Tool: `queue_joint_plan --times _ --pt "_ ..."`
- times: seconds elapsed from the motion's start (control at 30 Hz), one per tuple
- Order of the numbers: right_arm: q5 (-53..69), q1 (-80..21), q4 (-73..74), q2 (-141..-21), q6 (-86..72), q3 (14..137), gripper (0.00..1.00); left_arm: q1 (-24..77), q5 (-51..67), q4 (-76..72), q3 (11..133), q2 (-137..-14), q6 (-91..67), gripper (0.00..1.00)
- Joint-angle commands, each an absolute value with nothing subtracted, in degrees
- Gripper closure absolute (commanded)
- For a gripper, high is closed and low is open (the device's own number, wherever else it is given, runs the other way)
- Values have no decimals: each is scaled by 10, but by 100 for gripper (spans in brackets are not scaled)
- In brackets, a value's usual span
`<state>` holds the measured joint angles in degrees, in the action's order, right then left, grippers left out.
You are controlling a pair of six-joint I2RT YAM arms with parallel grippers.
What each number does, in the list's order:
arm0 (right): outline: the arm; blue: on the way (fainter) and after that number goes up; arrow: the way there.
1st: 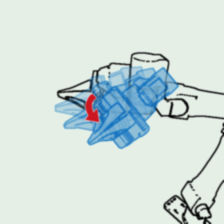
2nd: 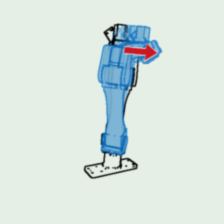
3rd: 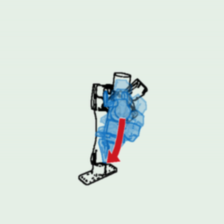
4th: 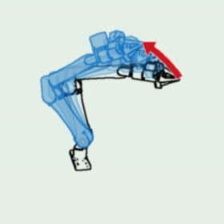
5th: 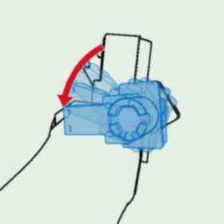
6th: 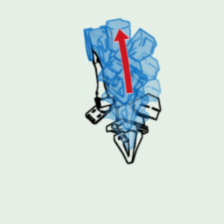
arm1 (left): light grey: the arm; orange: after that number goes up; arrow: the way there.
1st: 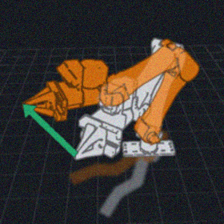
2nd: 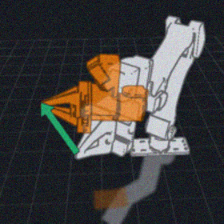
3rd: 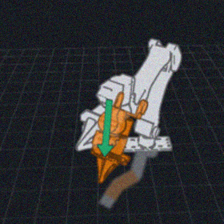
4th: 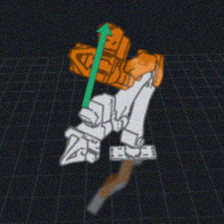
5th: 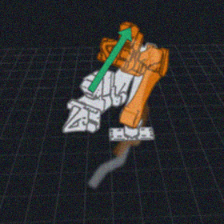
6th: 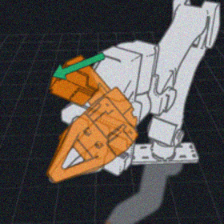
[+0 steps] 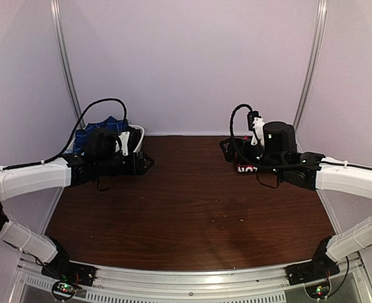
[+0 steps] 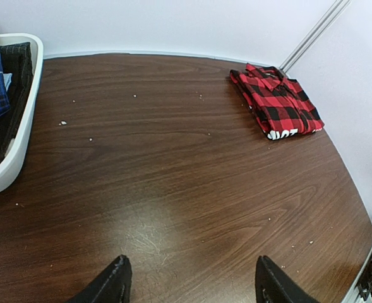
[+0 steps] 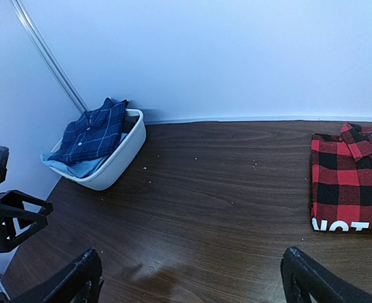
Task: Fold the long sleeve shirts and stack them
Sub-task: Reset both arms
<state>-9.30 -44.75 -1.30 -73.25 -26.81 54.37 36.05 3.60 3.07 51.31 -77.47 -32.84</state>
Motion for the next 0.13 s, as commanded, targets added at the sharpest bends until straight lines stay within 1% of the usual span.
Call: queue_joint_plan --times 0.0,0.1 --pt "-106 -451 -21 -730 -263 541 0 358 29 6 517 -774 -319 32" --pt "-104 -451 -26 -728 -263 538 0 359 29 6 517 -774 -319 32"
